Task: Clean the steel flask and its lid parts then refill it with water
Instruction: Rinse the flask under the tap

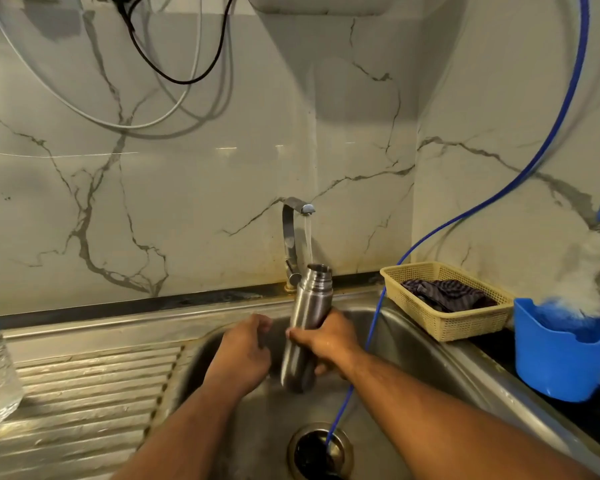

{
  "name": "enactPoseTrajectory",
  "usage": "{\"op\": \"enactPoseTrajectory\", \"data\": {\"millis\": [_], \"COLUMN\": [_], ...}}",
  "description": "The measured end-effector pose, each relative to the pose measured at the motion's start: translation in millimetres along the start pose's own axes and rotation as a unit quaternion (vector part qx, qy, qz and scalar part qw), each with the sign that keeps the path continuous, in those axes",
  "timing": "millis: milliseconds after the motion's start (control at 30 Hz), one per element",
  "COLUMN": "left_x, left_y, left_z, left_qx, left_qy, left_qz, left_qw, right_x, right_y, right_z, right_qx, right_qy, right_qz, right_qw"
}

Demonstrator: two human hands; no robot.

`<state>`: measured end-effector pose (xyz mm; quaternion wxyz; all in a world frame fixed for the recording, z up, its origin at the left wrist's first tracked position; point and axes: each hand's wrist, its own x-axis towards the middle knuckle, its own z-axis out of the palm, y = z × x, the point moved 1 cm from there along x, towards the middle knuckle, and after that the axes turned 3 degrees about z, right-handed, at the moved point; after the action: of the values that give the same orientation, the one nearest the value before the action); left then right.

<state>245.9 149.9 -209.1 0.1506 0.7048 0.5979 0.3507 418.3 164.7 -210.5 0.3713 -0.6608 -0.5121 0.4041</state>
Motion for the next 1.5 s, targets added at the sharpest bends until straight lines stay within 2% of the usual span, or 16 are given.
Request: {"op": "enactPoseTrajectory", "data": {"millis": [67,200,300,367,433,533,633,767,833,967,1233,1433,1500], "left_x": [2,5,4,5,5,2,5,4,6,5,7,3,4], "left_y": [-5,-11,-10,-10,-10,-11,-13,-13,-14,-14,-16,-17,-19], "left_z": [0,5,6,5,5,3,0,0,-1,-2,0,0,1], "left_qx": [-0.004,-0.002,-0.017,-0.021,-0.024,-0.034,-0.039,-0.041,-0.039,-0.046,-0.045,-0.043,-0.058], "left_qy": [-0.009,-0.021,-0.023,-0.022,-0.016,-0.012,-0.011,-0.007,-0.007,-0.014,-0.026,-0.038,-0.048], "left_qz": [-0.009,-0.017,-0.012,-0.006,-0.006,-0.011,-0.022,-0.027,-0.029,-0.033,-0.042,-0.047,-0.066], "left_qw": [1.0,1.0,1.0,1.0,1.0,0.999,0.999,0.999,0.999,0.998,0.998,0.997,0.995], "right_x": [-4,2,-2,0,1,-1,4,2,3,3,4,0,-2], "right_y": [6,3,5,7,7,10,11,12,13,11,9,6,3], "right_z": [2,1,3,5,6,9,8,9,11,12,10,8,8], "right_qx": [-0.019,-0.007,-0.03,-0.056,-0.036,-0.036,-0.02,-0.04,-0.044,-0.052,-0.057,-0.101,-0.102], "right_qy": [-0.039,0.018,-0.002,0.014,0.039,0.003,0.035,0.013,0.032,0.02,0.052,0.032,0.018], "right_qz": [0.05,-0.005,0.037,0.022,0.006,0.045,0.003,0.031,0.009,0.022,-0.004,0.001,-0.025], "right_qw": [0.998,1.0,0.999,0.998,0.999,0.998,0.999,0.999,0.998,0.998,0.997,0.994,0.994]}}
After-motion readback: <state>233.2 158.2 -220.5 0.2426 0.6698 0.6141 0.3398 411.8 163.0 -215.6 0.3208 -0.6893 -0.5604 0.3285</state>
